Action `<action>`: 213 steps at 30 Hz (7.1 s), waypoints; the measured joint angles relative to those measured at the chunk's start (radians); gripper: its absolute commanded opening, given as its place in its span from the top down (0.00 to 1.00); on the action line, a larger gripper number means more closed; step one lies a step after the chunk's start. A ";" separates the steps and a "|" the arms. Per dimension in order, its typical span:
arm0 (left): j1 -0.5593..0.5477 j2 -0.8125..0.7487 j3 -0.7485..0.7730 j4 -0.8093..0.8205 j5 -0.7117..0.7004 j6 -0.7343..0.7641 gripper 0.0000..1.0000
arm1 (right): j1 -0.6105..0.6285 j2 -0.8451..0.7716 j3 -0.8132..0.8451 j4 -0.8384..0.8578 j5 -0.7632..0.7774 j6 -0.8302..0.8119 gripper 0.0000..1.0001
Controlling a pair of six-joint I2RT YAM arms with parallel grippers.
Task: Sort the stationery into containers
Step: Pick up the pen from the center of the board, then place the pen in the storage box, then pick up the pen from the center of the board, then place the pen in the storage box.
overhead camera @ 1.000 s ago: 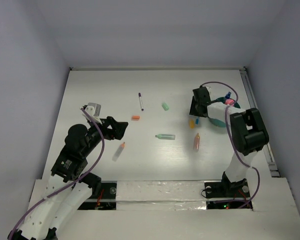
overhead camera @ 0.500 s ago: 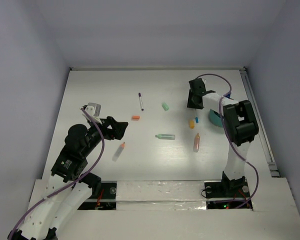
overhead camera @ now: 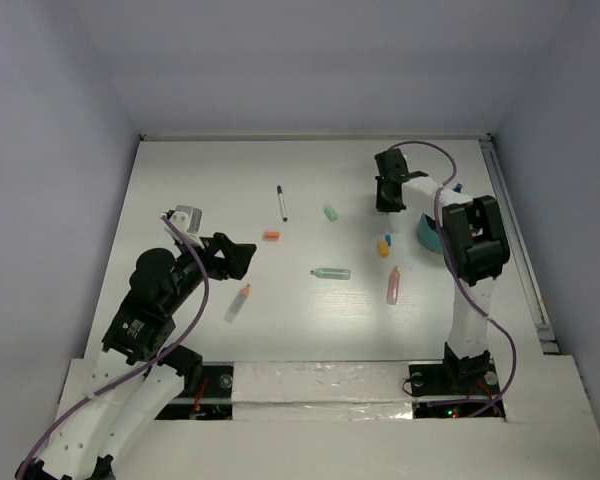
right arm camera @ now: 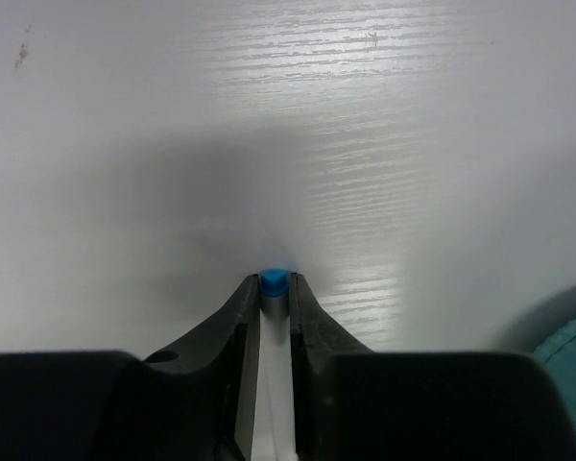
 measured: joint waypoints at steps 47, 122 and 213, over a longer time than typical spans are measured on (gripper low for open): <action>0.007 -0.012 0.000 0.001 0.000 0.003 0.01 | -0.205 -0.871 -0.847 0.871 0.701 0.054 1.00; 0.065 -0.021 0.000 -0.001 -0.043 0.003 0.01 | 0.388 0.498 0.905 -0.037 -0.038 -0.037 0.26; -0.033 -0.059 0.000 -0.001 -0.035 0.006 0.01 | -0.111 -0.728 -0.881 0.923 0.793 0.100 1.00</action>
